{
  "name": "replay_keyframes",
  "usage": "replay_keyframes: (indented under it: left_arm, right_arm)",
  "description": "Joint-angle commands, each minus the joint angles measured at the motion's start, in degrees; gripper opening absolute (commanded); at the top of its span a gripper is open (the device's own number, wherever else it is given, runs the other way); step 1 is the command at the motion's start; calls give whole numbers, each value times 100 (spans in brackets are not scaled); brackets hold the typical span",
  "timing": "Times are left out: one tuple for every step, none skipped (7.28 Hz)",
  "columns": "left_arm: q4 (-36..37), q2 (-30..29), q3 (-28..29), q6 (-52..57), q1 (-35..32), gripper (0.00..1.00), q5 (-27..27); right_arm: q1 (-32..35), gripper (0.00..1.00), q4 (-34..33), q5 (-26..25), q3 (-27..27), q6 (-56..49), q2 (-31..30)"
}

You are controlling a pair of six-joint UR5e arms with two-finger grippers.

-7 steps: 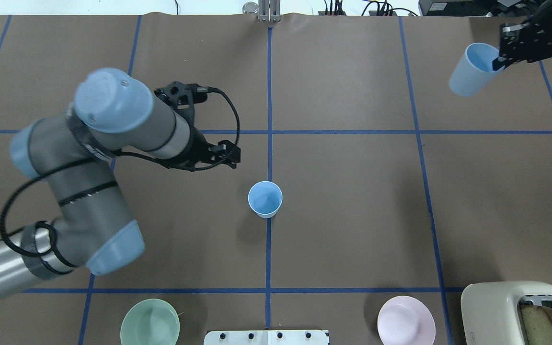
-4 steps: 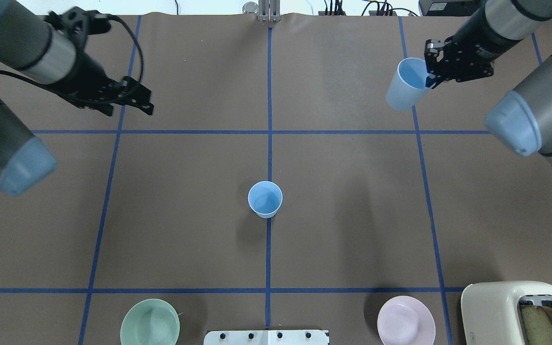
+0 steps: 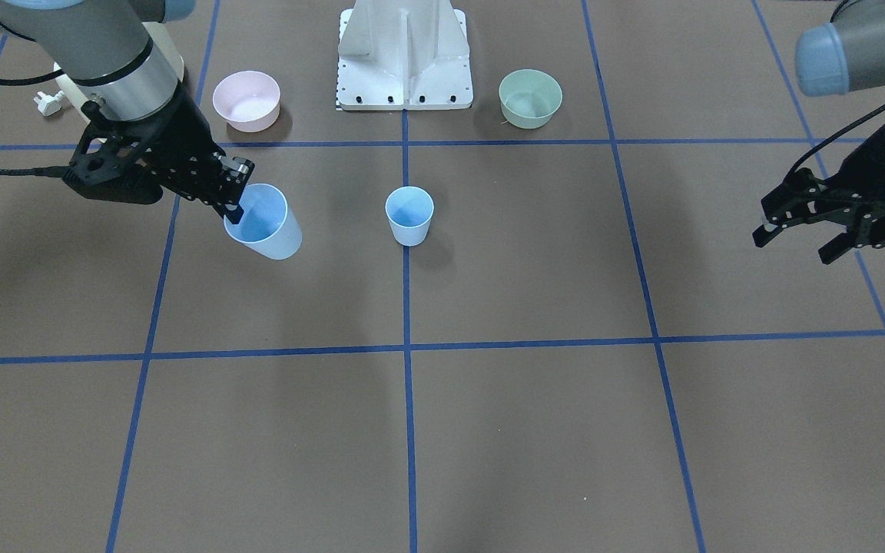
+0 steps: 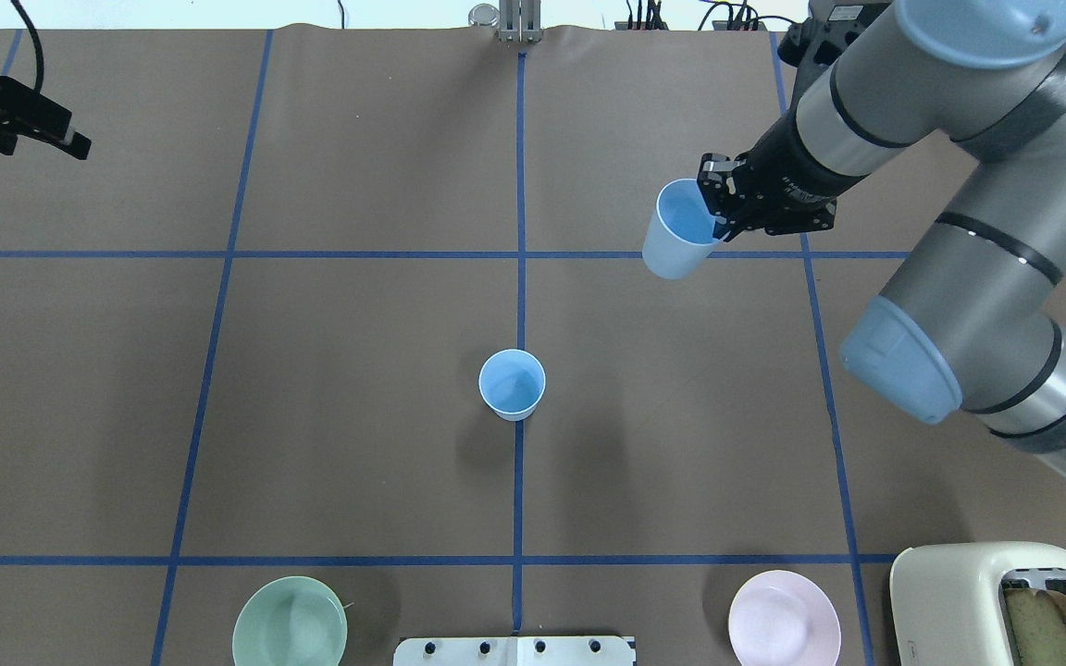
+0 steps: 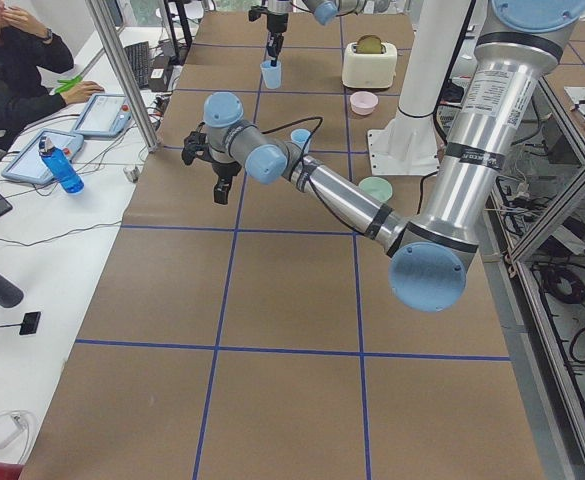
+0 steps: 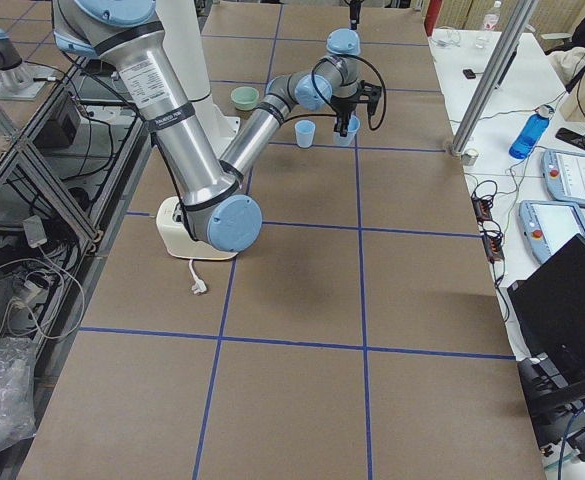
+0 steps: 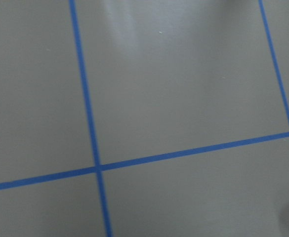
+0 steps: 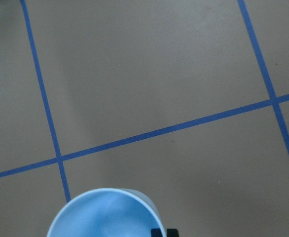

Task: Stack blue cups with both arms
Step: 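Withdraw the left gripper while the right gripper carries its cup toward the placed cup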

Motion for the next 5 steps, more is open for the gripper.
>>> replay_keyframes:
  left_arm:
    - [49,282,205,1015,-623,97,-378]
    - [49,335,328,1272,-730,97,-432]
    - [40,406,329,1345,-810,97,-433]
    - [49,432,338,1519,-924,97,-476]
    - [49,528,434,1808,-1107,97,-555]
  right_arm:
    - [-716,0,-148,-602,95,459,267]
    - [-866,0,-515,-708,86,469,547]
    - [-1094,0,-815,-996,69,469,794]
    - [-1244,0,-965,-1103,17,495,927]
    - [-1454,0,-993,-1383,-158,513,1085]
